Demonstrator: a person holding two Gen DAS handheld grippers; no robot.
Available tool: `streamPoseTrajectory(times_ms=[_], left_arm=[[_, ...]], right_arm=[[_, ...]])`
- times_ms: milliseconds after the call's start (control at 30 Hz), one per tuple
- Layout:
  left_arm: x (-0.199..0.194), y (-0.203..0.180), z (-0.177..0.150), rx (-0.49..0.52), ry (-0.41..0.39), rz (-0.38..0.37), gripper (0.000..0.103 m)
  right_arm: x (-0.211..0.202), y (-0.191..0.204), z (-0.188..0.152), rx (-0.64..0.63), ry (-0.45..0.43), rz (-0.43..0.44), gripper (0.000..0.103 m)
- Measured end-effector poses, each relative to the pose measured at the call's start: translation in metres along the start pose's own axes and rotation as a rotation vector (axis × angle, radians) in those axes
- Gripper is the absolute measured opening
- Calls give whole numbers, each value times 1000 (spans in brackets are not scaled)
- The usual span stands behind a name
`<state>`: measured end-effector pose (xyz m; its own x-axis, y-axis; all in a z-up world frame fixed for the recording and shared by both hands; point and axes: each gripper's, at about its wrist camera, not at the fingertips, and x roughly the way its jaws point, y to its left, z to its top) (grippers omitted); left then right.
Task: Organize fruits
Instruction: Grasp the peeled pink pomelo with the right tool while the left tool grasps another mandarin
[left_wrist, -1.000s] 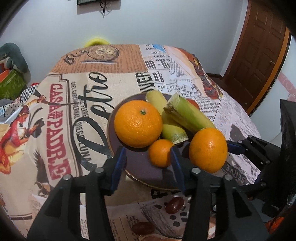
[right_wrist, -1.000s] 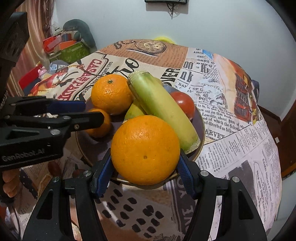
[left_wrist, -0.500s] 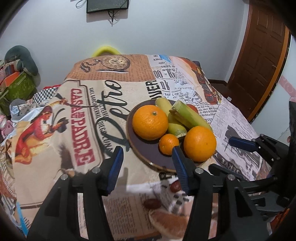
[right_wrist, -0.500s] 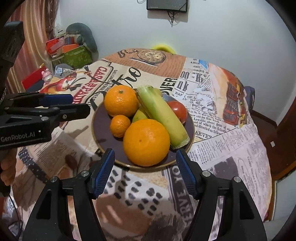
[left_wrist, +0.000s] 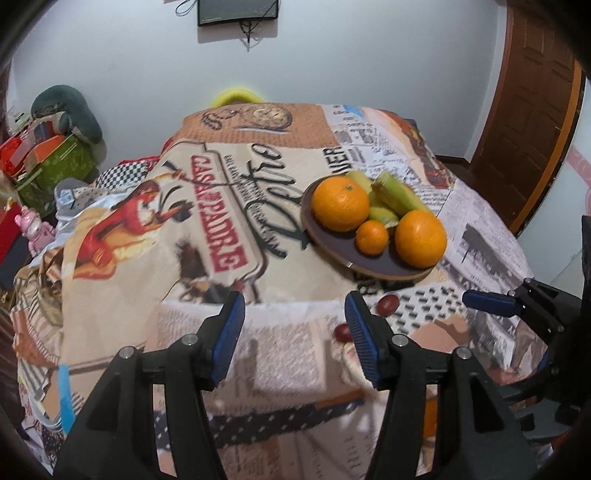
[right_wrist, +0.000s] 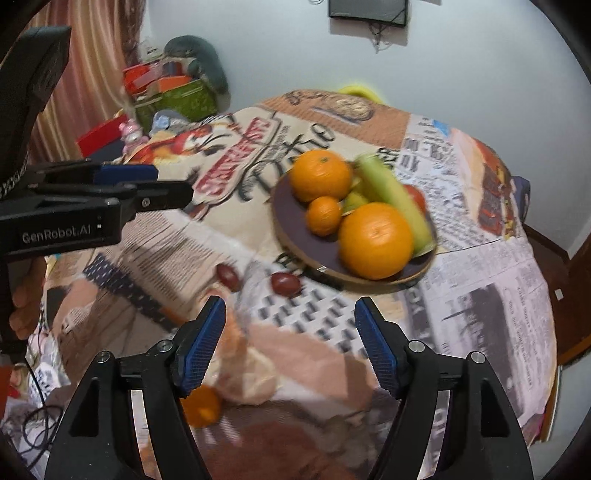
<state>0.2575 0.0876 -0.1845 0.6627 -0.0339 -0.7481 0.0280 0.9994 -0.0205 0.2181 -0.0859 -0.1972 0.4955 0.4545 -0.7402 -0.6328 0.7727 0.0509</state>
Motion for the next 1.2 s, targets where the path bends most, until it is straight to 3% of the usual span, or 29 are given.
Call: streamPoseTrajectory(times_ms=[200,467,533,633,667,867,1200], left_arm=[[5,14,-17,-26,37,15,56],[26,20,-27,-56,87,10,56],[31,20,-28,-60,95,7,56],[36,18,-29,-63,107,2,56],[37,17,-28,-62,107,1,57],[28,7,-27,-43,94,-9,57],[-7,-28,-32,-9,68,-75,57]], right_arm=[[23,23,-7,-59,56,21,69],[52,27,-13,-68,130,50,69],[53,26,-12,-68,127,57,69],[51,27,-10,-75,116,67,45],[49,25,-10,-69,114,65,43],[38,9,-13,-4,86,48,41],[-25,-16,-21,83,-21,-35,41]])
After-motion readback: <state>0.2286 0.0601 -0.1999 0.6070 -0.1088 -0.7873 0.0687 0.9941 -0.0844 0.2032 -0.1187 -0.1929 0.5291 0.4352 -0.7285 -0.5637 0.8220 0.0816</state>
